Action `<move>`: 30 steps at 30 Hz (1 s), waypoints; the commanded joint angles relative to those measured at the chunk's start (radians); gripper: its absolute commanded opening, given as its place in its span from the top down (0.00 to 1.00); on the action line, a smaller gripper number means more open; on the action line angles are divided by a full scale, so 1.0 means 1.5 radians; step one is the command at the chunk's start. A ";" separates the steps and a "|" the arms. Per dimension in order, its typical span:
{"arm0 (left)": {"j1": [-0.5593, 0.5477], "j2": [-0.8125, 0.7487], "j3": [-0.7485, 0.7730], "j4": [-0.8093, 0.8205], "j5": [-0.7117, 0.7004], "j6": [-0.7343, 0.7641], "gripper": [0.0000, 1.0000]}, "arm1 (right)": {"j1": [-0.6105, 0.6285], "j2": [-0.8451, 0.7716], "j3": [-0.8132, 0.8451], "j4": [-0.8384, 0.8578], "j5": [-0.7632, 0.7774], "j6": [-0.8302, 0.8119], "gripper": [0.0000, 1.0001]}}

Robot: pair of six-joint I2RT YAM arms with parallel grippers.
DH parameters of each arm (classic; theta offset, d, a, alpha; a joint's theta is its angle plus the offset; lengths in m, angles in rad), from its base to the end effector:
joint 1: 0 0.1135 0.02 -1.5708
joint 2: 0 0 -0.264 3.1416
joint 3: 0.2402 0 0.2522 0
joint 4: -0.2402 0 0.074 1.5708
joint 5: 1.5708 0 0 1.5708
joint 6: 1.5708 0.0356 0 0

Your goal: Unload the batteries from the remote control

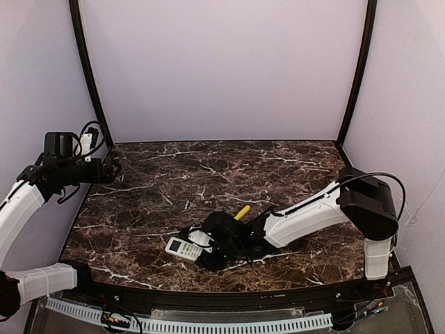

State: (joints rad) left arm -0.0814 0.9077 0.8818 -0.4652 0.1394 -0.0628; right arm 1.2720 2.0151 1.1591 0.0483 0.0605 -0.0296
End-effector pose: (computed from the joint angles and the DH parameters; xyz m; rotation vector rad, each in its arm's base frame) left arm 0.1992 -0.0212 0.3237 0.1055 2.0621 -0.2327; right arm 0.1242 0.3960 0.1270 -1.4543 1.9587 0.5096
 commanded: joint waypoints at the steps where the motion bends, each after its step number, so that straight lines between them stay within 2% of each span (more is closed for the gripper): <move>1: 0.002 -0.002 -0.007 0.004 0.007 0.006 0.00 | 0.015 0.027 -0.005 -0.013 0.015 -0.010 0.31; 6: 0.002 -0.006 -0.009 0.002 0.005 0.007 0.00 | 0.018 0.033 -0.006 -0.015 0.020 -0.015 0.36; 15: 0.001 -0.011 -0.011 0.002 0.004 0.006 0.00 | 0.018 0.031 -0.004 -0.019 0.016 -0.008 0.59; 23: 0.002 -0.017 -0.013 0.004 0.015 0.004 0.00 | 0.017 0.001 0.008 -0.027 0.017 -0.008 0.68; 30: 0.002 -0.003 -0.017 0.019 0.056 -0.003 0.00 | 0.001 -0.082 -0.003 -0.028 -0.003 -0.006 0.72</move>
State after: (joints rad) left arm -0.0814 0.8997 0.8799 -0.4610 0.1654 -0.0635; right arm 1.2873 1.9961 1.1645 0.0196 0.0738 -0.0433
